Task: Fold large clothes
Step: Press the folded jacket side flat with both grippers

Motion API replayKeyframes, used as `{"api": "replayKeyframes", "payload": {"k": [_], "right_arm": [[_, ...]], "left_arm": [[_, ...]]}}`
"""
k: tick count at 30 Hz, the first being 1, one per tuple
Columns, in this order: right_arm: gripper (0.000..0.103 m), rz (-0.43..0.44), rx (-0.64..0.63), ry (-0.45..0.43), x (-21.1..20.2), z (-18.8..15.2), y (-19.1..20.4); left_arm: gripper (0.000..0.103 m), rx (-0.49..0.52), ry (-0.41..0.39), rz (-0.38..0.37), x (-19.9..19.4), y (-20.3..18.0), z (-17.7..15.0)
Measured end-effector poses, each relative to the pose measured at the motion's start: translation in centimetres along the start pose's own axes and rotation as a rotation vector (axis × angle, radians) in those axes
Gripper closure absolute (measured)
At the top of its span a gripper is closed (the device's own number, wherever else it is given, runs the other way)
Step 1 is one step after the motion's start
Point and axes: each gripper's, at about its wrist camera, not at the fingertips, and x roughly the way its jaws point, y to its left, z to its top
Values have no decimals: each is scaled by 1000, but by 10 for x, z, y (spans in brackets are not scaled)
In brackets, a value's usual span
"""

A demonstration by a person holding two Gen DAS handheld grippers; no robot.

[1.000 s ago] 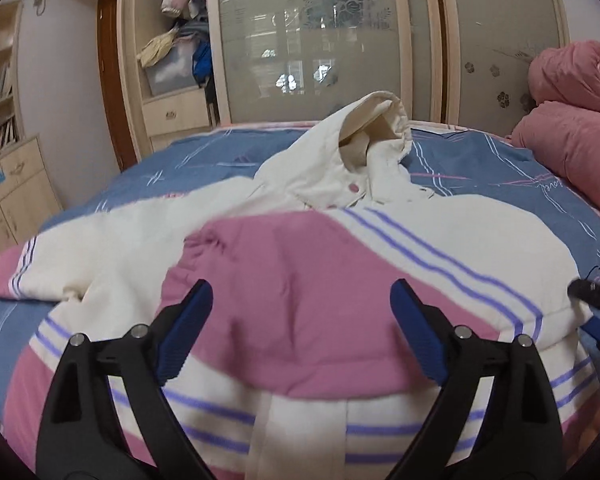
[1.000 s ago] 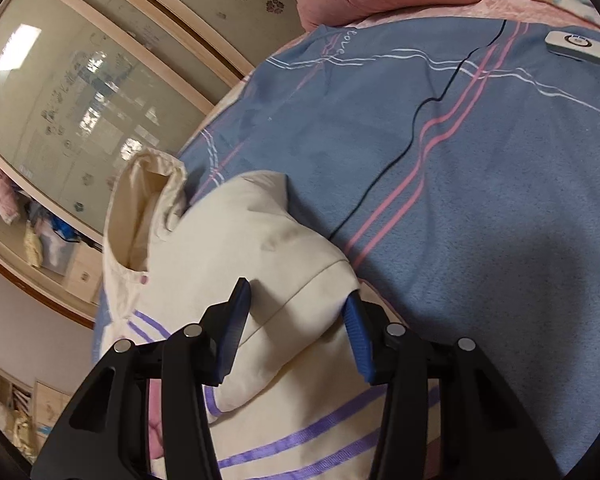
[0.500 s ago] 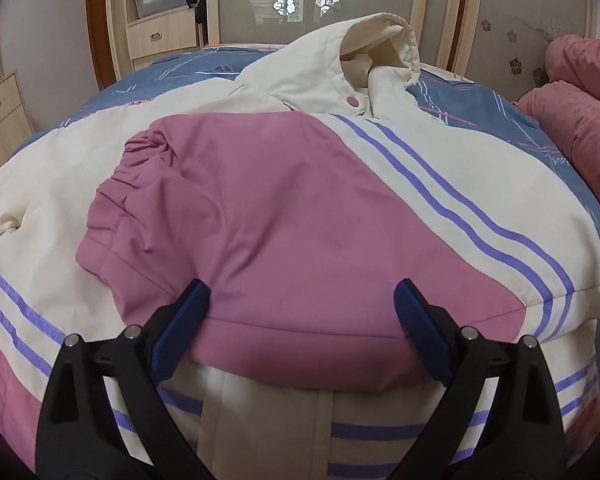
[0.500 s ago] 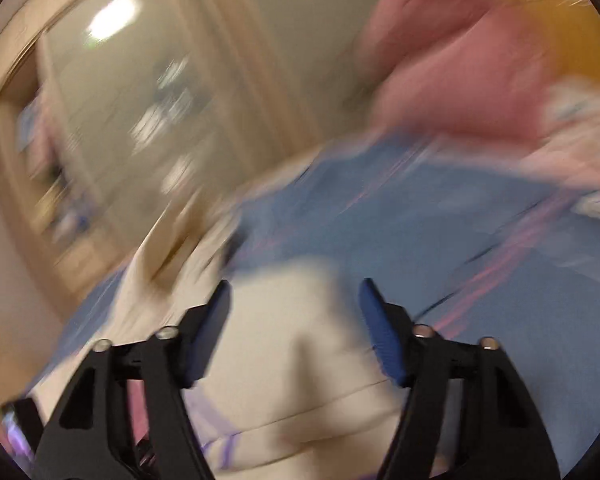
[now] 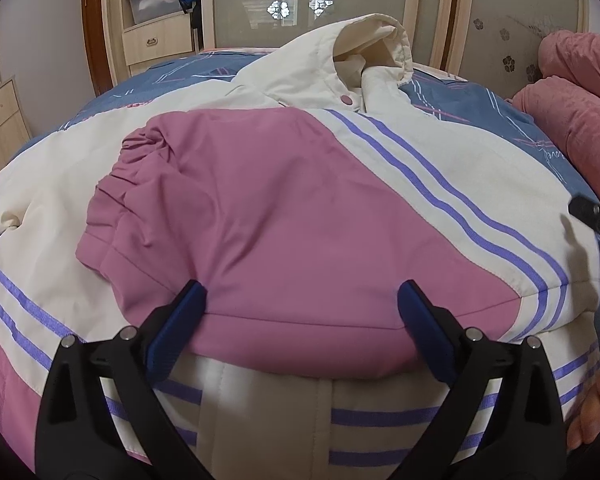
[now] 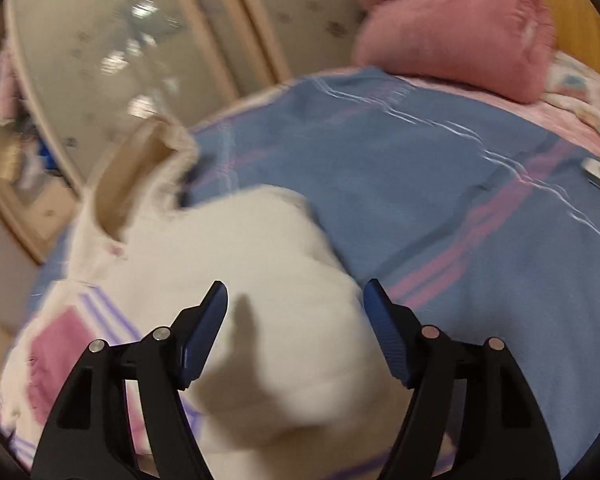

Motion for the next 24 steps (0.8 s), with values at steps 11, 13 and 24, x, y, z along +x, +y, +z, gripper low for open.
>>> {"api": "replayKeyframes", "payload": {"k": [11,13,24], "right_arm": [[31,-91,-23,174,24,-11,-4],[30,-89,-26,175,25,-10,-1],[30,-171,-236,117,14,-18,35]], "left_arm": [[4,-47,-174,-69,-34,8,-2],[2,-28,-159,-68,-31,4,1],[2,-37,-37,18,-13,2,10]]}}
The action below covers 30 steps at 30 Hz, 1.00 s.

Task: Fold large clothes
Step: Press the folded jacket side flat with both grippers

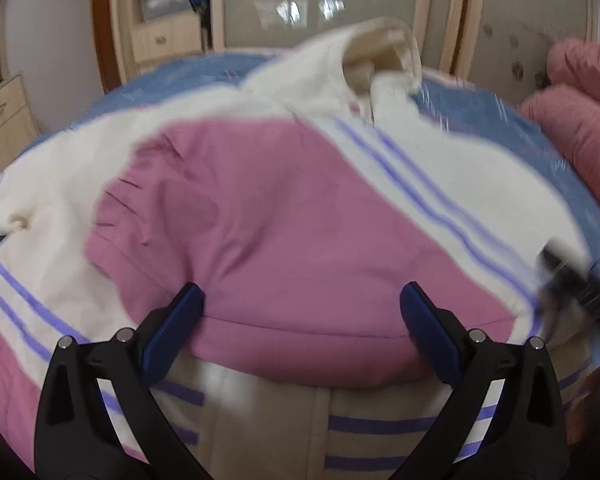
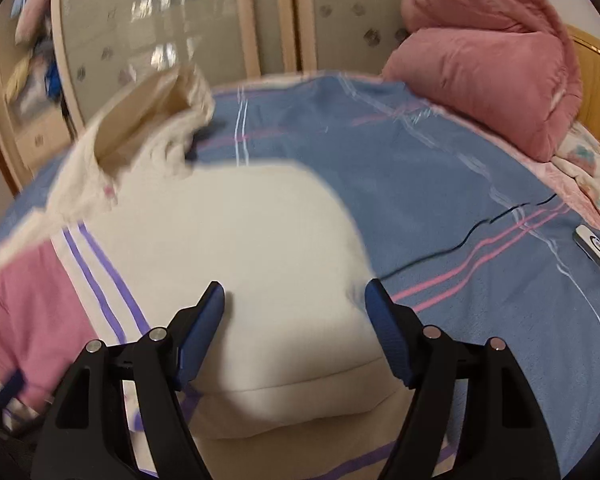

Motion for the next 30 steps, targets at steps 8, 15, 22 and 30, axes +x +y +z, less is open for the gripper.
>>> {"api": "replayKeyframes", "payload": {"k": [8,15,22,30], "right_arm": [[25,-13,-47,28,5,-1,4],[25,-39,-65,-181,-34,-1,11],[15,-33,-141,52,8,-5,21],[7,-35,-159,49,7,-2,22]], "left_arm": [[2,74,108,124,32,9,22],[2,42,83,84,41,18,12],[2,50,66,99,39,15,9],[2,48,58,103,37,15,7]]}}
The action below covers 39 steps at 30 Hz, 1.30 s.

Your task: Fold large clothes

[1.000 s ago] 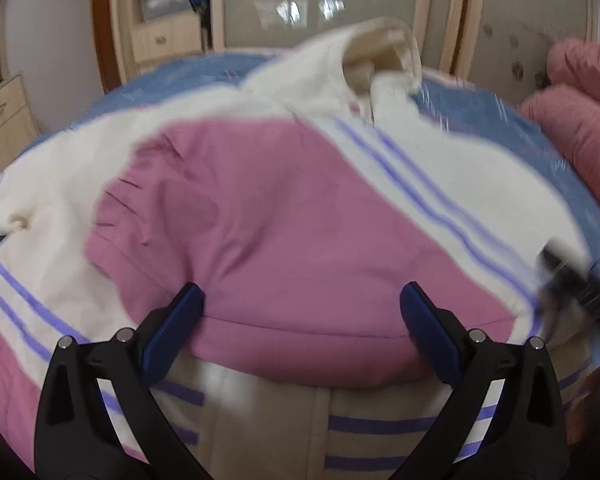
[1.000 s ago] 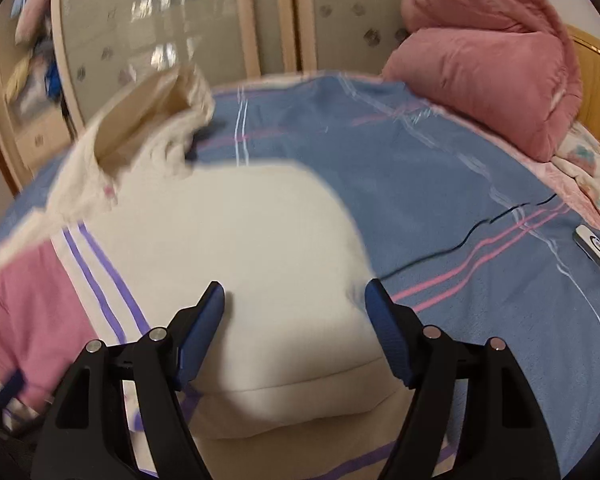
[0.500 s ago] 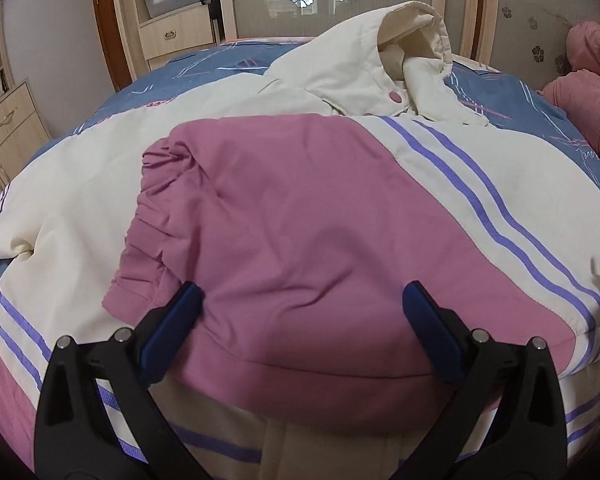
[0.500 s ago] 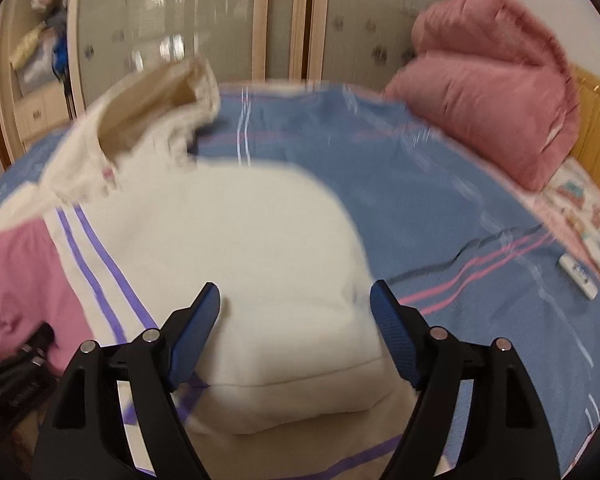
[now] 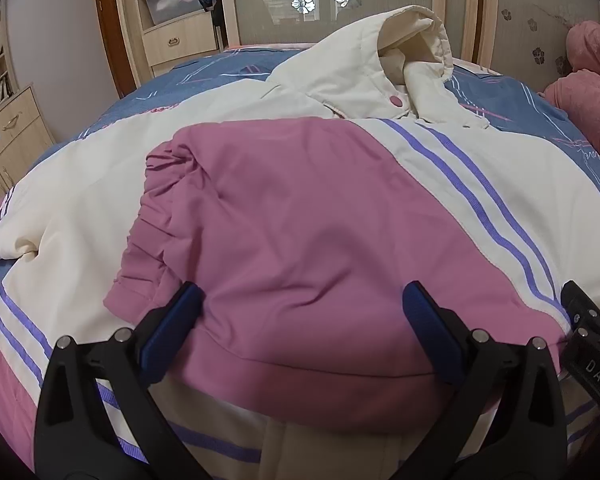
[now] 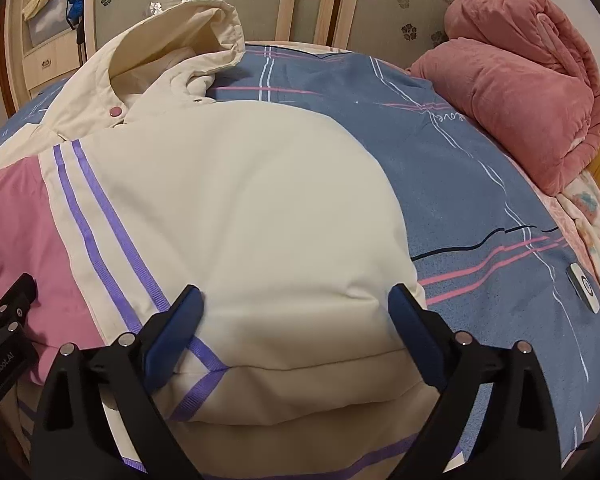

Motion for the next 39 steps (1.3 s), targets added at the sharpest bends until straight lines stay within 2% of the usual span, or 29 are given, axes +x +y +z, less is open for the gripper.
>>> {"api": "replayKeyframes", "payload": {"k": [3,4,7,8,10,13,17,18,19,21,22,24,27,30,33,34,37,38,39], "right_arm": [[6,4,0,0,-1,-2,2],[5,6,1,0,0,-2,2],[3,11,0,3,1,-1,2],[2,11,-1,4,1,-1,2],[1,15,1,4,2,-1,3],[1,18,6,-14,-2,1,1],[1,46,97,-139,-30,4,-12],[1,44,110,-144,-31,5,-15],[1,39,107,-118,-27,6,-16],[1,50,53,42,5,5,-8],[1,46,30,67,13,4,-5],[1,30,23,45,7,6,-2],[1,27,14,37,7,6,0],[1,26,11,37,10,7,0],[1,18,9,35,11,7,1],[1,16,8,34,12,7,1],[1,14,10,33,9,3,1],[1,13,10,33,9,4,1],[1,12,10,31,9,4,1]], "left_arm": [[2,-12,6,7,-6,2,5],[2,-32,-17,-1,-15,5,9],[2,-90,-78,-75,-29,12,15],[2,-85,-49,-76,-21,10,15],[2,-2,62,-23,9,-2,10],[2,28,39,3,8,-8,8],[2,2,36,-31,7,-1,6],[2,4,37,-28,7,-2,6],[2,6,37,-25,6,-2,7],[2,3,26,-29,0,-1,10],[2,-9,0,-52,-9,3,12],[2,-22,-43,-78,-24,12,15],[2,-73,-70,-81,-46,48,23],[2,-167,-129,15,-65,121,38],[2,-299,-72,124,-49,201,43],[2,-420,-13,105,-37,244,37],[2,-728,78,-83,-13,320,0],[2,-764,89,-109,-8,329,-9],[2,-747,85,-138,-2,333,-15]]}}
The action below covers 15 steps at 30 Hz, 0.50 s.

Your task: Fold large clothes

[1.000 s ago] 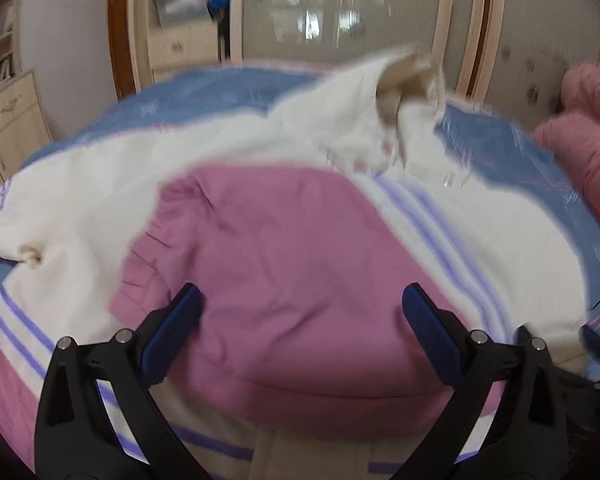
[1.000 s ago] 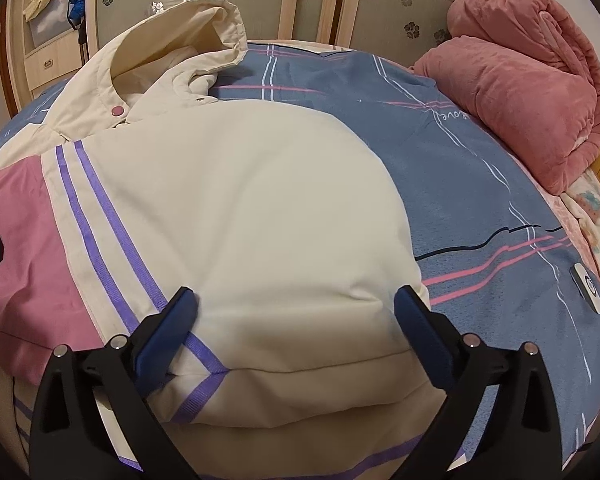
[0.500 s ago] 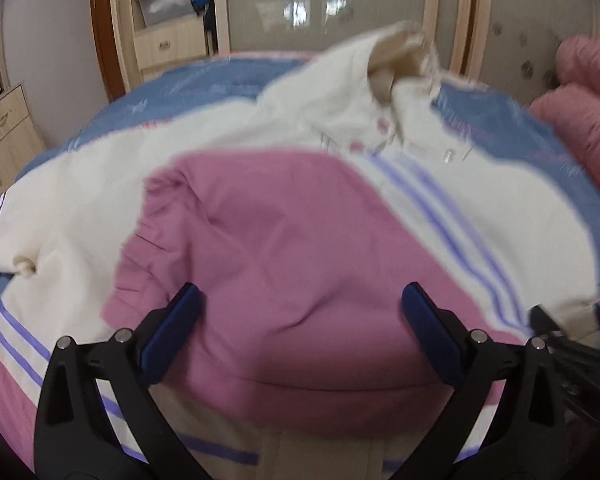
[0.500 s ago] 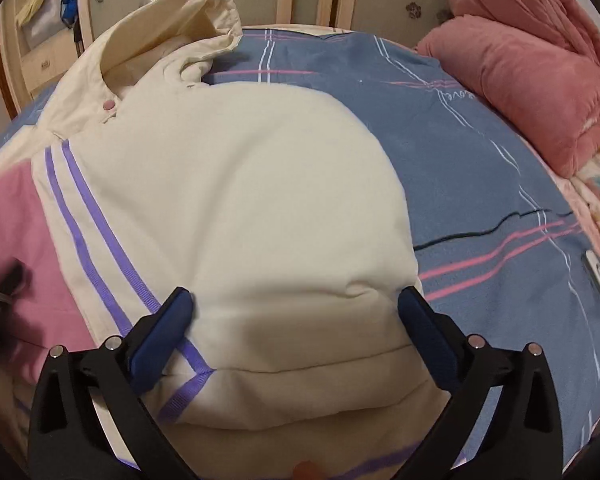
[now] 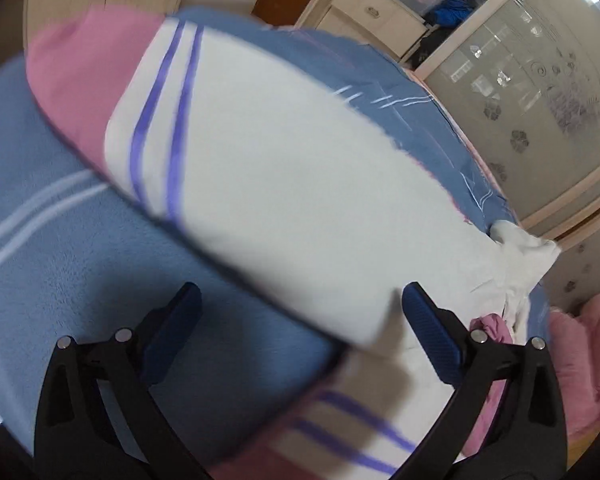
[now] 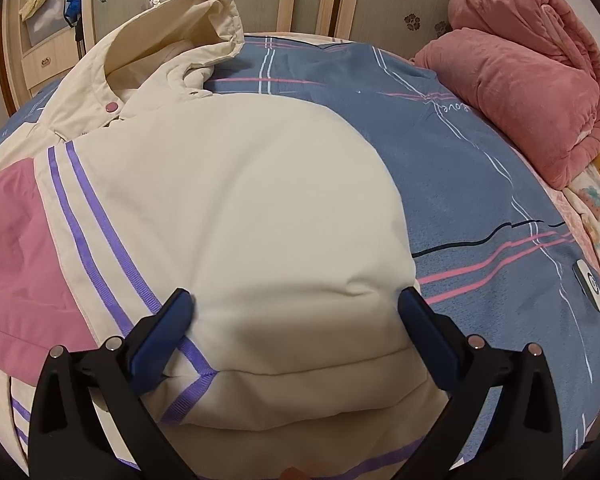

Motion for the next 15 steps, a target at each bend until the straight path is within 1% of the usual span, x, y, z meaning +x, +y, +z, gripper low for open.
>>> {"api": "replayKeyframes", "payload": {"k": [2,3,4,6,7,9,12,15], "right_arm": [[1,-5,-1,-3,-3,-2,1],[1,-8,-2,-5,-4,-2,2],[1,-9,-2,-6,-4,-3,1],[1,-3,2,-6,-5,-3,1],[1,3,5,-6,-5,-3,0],[1,20,18,-6,-4,-4,-3],[1,29,24,-13,-6,-5,-5],[1,22,20,-18,-7,-6,-3]], "left_arm": [[2,73,-22,25,4,-5,-4],[2,108,-24,52,7,-11,-4],[2,148,-23,96,13,-18,-5],[2,179,-21,135,20,-26,-1],[2,166,-14,142,21,-27,2],[2,123,1,108,14,-21,7],[2,45,39,-27,-10,4,6],[2,-27,37,-90,-26,30,7]]}}
